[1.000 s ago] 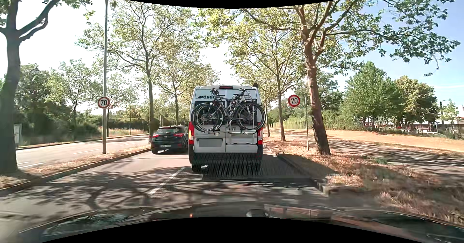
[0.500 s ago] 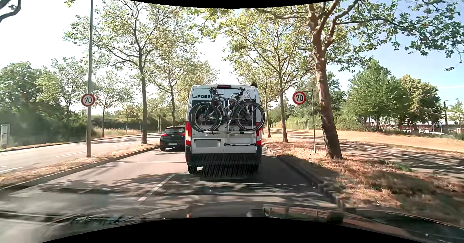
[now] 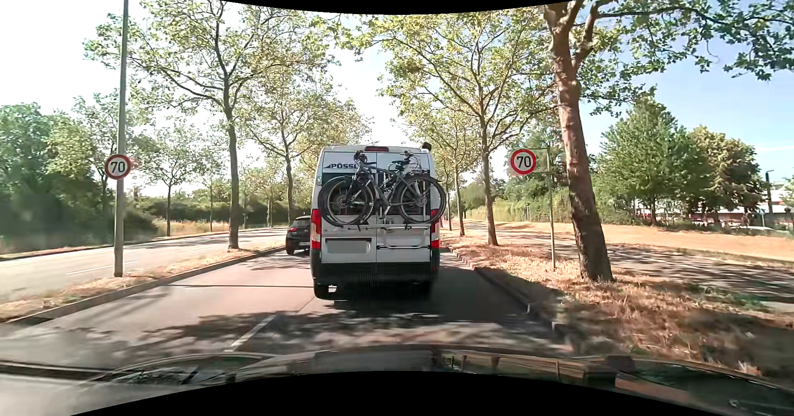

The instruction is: Follow the waypoints while adhering to traffic rules and regulations

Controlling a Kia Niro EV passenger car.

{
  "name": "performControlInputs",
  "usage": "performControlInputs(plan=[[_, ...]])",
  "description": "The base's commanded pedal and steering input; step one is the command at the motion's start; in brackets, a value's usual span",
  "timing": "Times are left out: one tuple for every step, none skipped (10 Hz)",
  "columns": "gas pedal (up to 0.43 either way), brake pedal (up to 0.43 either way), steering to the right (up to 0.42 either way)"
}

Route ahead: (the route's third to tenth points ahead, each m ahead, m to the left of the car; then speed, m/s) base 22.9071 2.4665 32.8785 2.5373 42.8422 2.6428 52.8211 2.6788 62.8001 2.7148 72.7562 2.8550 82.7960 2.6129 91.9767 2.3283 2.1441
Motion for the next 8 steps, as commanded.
performControlInputs(plan=[[0.000, 0.000, 0.008], [0.000, 0.000, 0.008], [0.000, 0.000, 0.008], [0.000, 0.000, 0.008], [0.000, 0.000, 0.008], [0.000, 0.000, 0.008], [0.000, 0.000, 0.007], [0.000, 0.000, 0.006]])
